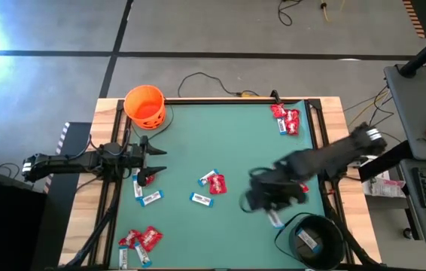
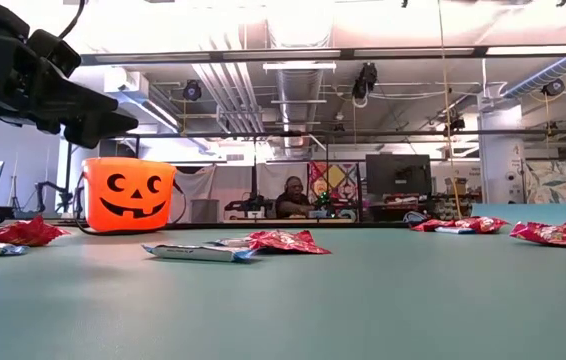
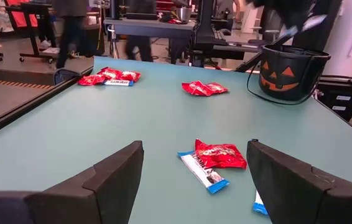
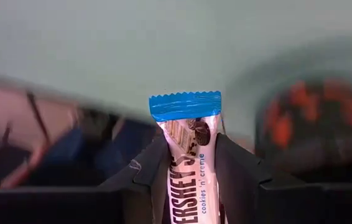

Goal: Sort candy by brand, put in halloween buckets
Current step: Put the white chocolate into the black bucket

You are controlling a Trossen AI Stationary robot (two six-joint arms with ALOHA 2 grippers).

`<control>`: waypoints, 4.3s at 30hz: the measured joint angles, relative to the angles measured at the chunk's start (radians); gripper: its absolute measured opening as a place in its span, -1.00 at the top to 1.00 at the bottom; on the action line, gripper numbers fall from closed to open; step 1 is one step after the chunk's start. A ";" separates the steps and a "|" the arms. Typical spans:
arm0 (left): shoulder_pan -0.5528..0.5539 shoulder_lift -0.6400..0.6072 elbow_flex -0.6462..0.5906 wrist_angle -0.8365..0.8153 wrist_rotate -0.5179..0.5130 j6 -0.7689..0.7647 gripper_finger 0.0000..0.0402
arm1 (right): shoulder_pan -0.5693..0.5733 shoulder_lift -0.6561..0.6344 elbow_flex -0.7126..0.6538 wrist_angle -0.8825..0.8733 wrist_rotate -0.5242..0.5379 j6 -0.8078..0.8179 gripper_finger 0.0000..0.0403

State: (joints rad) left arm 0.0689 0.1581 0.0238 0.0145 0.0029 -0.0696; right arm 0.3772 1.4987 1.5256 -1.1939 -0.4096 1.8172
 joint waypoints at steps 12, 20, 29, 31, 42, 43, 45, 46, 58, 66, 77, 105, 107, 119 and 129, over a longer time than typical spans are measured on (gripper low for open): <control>0.000 0.000 0.000 0.000 0.000 0.000 -0.35 | 0.416 -0.106 -0.010 -0.047 -0.092 0.503 0.46; 0.000 0.000 0.000 0.000 0.000 0.000 -0.35 | 0.474 -0.016 -0.115 -0.053 -0.088 0.524 0.47; 0.000 0.000 0.000 0.000 0.000 0.000 -0.35 | 0.467 0.005 -0.367 0.061 -0.087 0.425 0.47; 0.000 0.000 0.000 0.000 0.000 0.000 -0.35 | 0.467 -0.008 -0.420 0.128 -0.092 0.432 0.46; 0.000 0.000 0.000 0.000 0.000 0.000 -0.35 | 0.467 -0.024 -0.431 0.132 -0.167 0.487 0.02; 0.000 0.000 0.000 0.000 0.000 0.000 -0.35 | 0.467 -0.024 -0.401 0.099 -0.167 0.485 -0.04; 0.000 0.000 0.000 0.000 0.000 0.000 -0.35 | 0.467 -0.024 -0.333 0.022 -0.164 0.478 -0.13; 0.000 0.000 0.000 0.000 0.000 0.000 -0.35 | 0.467 -0.024 -0.290 -0.015 -0.155 0.479 -0.18; 0.000 0.000 0.000 0.000 0.000 0.000 -0.35 | 0.359 0.107 0.161 -0.304 0.528 0.350 -0.38; 0.000 0.000 0.000 0.000 0.000 0.000 -0.35 | 0.099 0.335 0.211 0.140 0.535 -0.491 -0.38; 0.000 0.000 0.000 0.000 0.000 0.000 -0.35 | -0.101 0.688 0.434 0.361 0.544 -1.159 -0.26; 0.000 0.000 0.000 0.000 0.000 0.000 -0.35 | -0.169 0.916 0.589 0.275 0.497 -1.351 0.26; 0.000 0.000 0.000 0.000 0.000 0.000 -0.35 | -0.161 0.917 0.586 0.247 0.506 -1.349 0.33; 0.000 -0.001 0.000 0.000 0.000 0.000 -0.35 | -0.091 0.874 0.577 0.153 0.514 -1.270 0.42; 0.000 -0.001 0.000 0.000 0.000 0.000 -0.35 | -0.018 0.603 0.579 0.030 0.507 -1.005 0.47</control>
State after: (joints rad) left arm 0.0690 0.1574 0.0238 0.0141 0.0026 -0.0696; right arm 0.3591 2.1017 2.1044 -1.1635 0.0971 0.8123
